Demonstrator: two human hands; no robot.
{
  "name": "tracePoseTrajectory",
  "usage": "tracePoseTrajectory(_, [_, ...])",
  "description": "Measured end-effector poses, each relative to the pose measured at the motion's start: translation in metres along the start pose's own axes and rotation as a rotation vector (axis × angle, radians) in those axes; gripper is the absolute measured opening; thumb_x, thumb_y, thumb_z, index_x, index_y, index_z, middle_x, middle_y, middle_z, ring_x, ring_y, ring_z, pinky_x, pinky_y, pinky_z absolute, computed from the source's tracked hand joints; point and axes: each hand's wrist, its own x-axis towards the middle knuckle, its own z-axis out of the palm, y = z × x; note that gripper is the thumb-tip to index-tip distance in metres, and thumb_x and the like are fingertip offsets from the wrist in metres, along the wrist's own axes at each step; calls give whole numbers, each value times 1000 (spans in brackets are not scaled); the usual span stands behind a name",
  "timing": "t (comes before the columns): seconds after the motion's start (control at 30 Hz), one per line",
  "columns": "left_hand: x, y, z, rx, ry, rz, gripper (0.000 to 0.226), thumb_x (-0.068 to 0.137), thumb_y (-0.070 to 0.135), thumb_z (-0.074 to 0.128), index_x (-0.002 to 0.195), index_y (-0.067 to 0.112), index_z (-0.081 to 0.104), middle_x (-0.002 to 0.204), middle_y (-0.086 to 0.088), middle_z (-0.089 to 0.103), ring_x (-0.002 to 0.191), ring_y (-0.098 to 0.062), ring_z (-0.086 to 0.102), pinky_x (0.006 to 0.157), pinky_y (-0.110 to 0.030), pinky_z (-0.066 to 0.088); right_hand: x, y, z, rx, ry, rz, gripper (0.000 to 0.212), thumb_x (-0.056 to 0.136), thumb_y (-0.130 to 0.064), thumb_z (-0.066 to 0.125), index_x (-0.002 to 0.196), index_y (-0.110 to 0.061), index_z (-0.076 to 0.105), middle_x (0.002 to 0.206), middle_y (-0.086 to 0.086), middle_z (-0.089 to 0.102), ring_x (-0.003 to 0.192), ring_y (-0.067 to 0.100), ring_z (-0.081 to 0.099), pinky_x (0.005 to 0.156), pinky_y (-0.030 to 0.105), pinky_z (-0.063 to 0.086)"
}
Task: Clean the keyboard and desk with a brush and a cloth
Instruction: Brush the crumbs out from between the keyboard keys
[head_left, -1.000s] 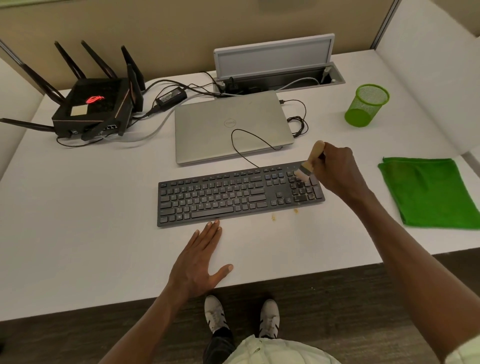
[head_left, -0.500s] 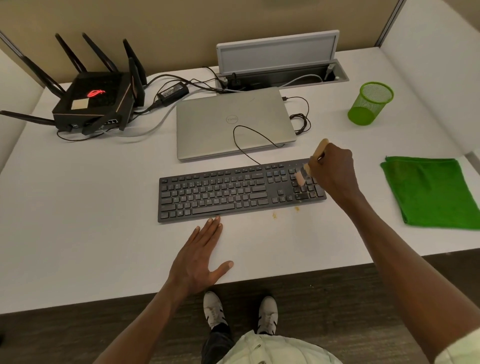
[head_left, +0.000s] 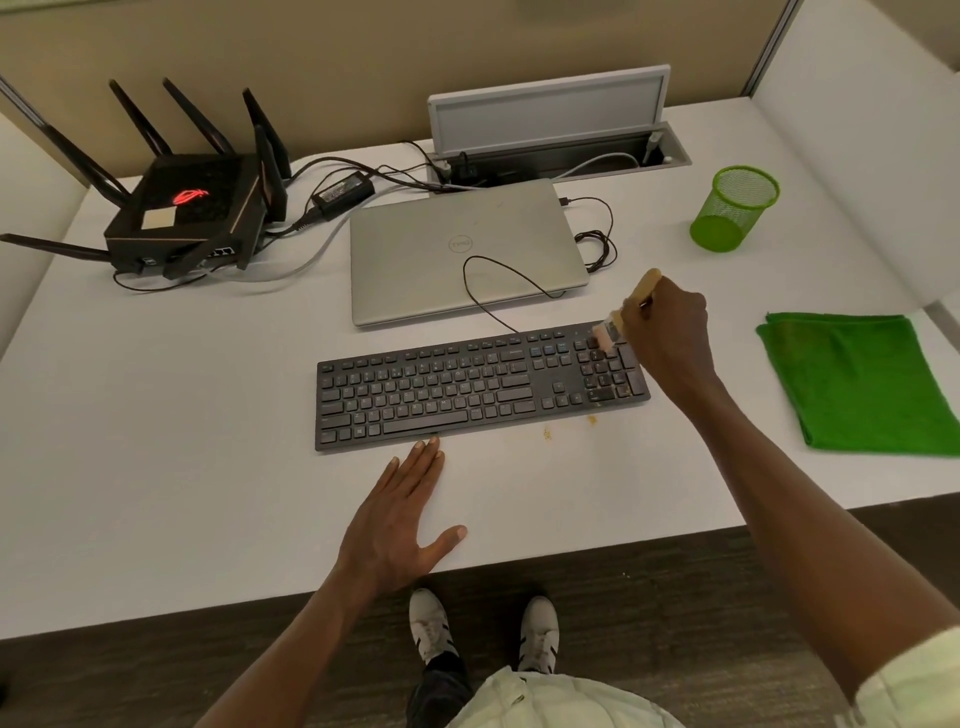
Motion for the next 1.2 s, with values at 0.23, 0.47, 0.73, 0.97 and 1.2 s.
tracePoseTrajectory(0.23, [0, 0, 0, -6, -1, 0, 93, 97, 73, 37, 163, 14, 11, 172, 0, 0, 158, -11, -1, 127, -32, 1, -19, 11, -6, -159, -111, -20, 12, 83, -8, 50, 71, -5, 50, 59, 8, 59, 55, 27, 55, 51, 36, 46])
tracePoseTrajectory(0.47, [0, 0, 1, 6, -11, -3, 94, 96, 75, 33, 163, 13, 13, 172, 0, 0, 158, -12, 0, 127, -32, 1, 1, 17, -1, -5, -14, 33, 19, 91, -19, 48, 80, -4, 53, 68, 10, 61, 60, 27, 55, 53, 30, 33])
tracePoseTrajectory(0.73, [1, -1, 2, 15, -10, -2, 94, 96, 76, 32, 163, 13, 11, 172, 0, -2, 158, -11, -2, 127, -32, 0, -6, 21, -15, -116, -49, 41, 16, 84, -12, 54, 70, -4, 50, 60, 9, 56, 53, 24, 49, 48, 33, 38])
tracePoseTrajectory(0.97, [1, 0, 1, 12, -29, -7, 95, 95, 78, 29, 163, 16, 6, 171, 3, -6, 157, -9, -6, 127, -33, 0, -3, 23, -11, -78, -66, 4, 14, 88, -14, 52, 80, -3, 54, 69, 12, 62, 63, 31, 57, 55, 41, 47])
tracePoseTrajectory(1.2, [0, -1, 2, 13, -21, -4, 94, 96, 77, 31, 163, 15, 8, 172, 2, -4, 158, -10, -4, 127, -33, 1, -7, 29, -26, -56, -176, -175, 17, 87, 1, 48, 78, -8, 59, 63, 3, 60, 57, 23, 54, 52, 32, 40])
